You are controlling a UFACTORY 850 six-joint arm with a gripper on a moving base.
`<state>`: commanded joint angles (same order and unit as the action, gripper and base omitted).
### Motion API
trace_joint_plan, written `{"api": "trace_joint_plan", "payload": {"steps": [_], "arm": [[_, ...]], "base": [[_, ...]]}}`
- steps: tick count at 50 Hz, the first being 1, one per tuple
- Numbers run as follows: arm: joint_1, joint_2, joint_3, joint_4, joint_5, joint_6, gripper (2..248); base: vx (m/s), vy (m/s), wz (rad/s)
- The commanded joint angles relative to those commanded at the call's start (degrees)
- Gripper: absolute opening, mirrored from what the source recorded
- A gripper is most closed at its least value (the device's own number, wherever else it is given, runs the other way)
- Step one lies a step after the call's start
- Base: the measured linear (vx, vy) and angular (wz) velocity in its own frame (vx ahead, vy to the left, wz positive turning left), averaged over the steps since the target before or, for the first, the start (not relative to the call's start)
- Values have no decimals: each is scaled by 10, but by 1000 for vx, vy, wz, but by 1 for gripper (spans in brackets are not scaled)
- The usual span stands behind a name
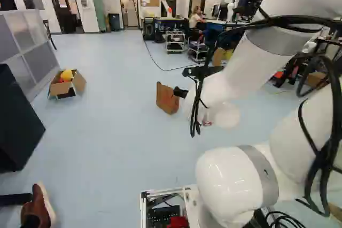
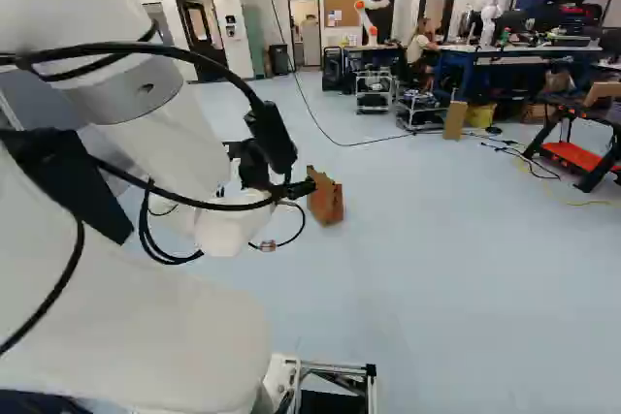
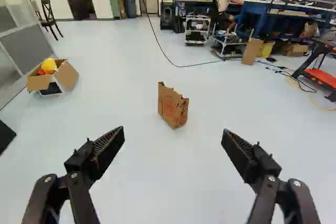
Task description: Pick up the grocery bag from the ground
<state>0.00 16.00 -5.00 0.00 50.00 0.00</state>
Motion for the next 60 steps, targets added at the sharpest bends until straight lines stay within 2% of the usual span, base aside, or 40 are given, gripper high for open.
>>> {"api": "trace_joint_plan", "payload": {"steps": [60], "arm": [[0,0,0,0,0,0,247]], "base": [[0,0,0]]}}
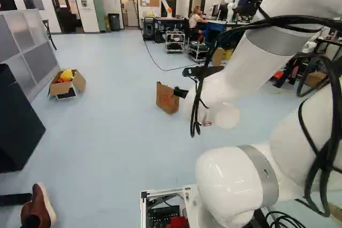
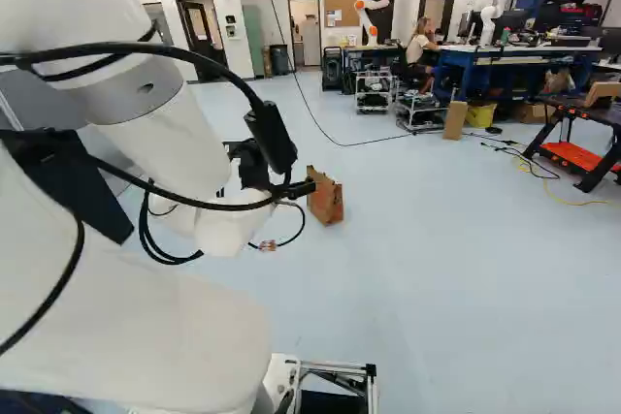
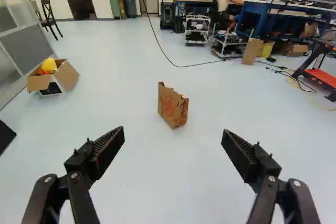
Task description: Pick up the grocery bag from the ground
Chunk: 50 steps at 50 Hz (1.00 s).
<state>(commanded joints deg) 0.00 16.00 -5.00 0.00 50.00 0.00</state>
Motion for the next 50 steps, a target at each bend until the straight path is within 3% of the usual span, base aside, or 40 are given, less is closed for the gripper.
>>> {"api": "trace_joint_plan", "payload": {"steps": [27,50], "arm": [[0,0,0,0,0,0,247],[0,0,0,0,0,0,247]], "base": [[34,6,7],[178,-63,-3]]}}
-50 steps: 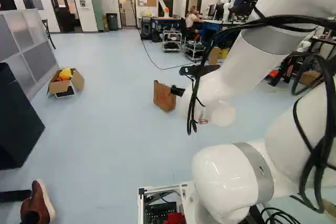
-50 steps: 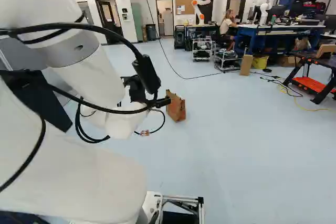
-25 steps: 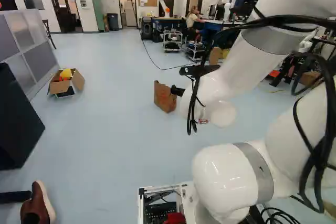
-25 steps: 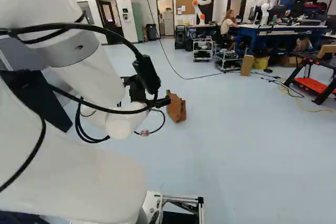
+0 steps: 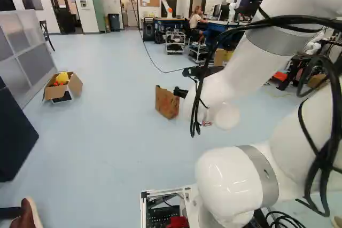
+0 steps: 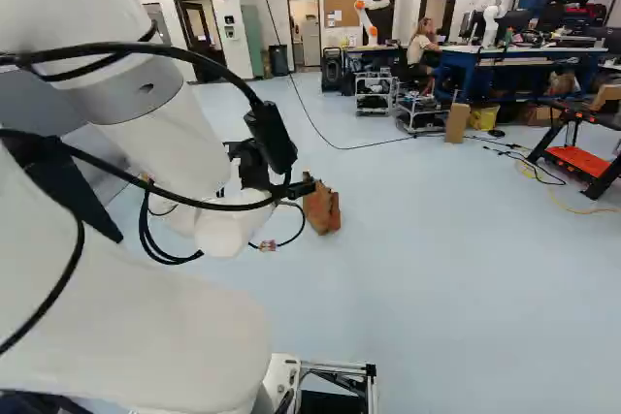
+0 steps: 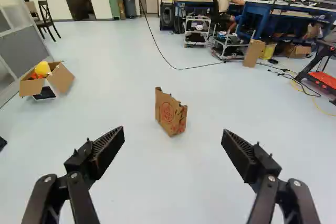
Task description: Pick up the grocery bag from the ground
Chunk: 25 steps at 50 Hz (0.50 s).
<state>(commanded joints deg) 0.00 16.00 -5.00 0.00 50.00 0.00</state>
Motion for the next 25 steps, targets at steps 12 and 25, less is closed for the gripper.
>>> {"api": "trace_joint_plan", "payload": {"steps": [12,25], "arm": [[0,0,0,0,0,0,247],[0,0,0,0,0,0,247]], "base": [[232,-70,-13],[240,-46,-22]]}}
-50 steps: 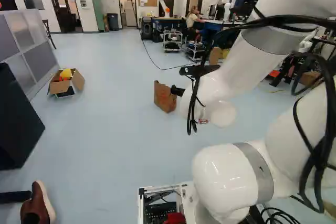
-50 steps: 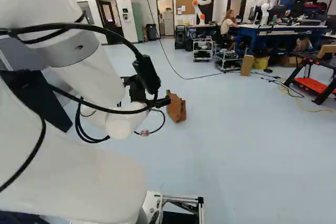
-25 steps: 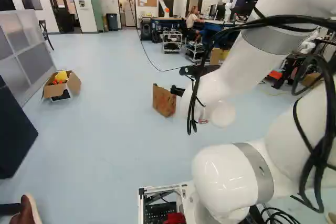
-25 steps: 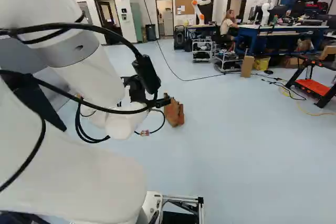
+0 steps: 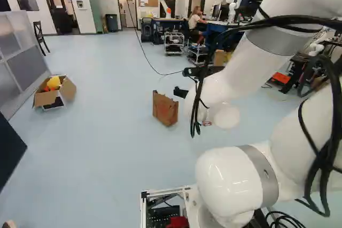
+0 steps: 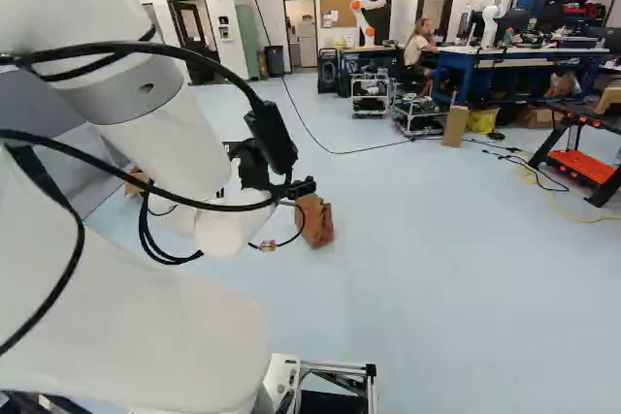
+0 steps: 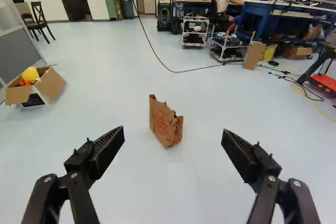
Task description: Pick up the grocery bag from the ground
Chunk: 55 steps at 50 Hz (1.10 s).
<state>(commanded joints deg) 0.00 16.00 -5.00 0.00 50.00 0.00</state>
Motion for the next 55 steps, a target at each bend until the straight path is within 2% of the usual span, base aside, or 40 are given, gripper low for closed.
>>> {"api": "trace_joint_plan", "payload": {"steps": [55], "arm": [[0,0,0,0,0,0,247]], "base": [[250,-2,-18]]}}
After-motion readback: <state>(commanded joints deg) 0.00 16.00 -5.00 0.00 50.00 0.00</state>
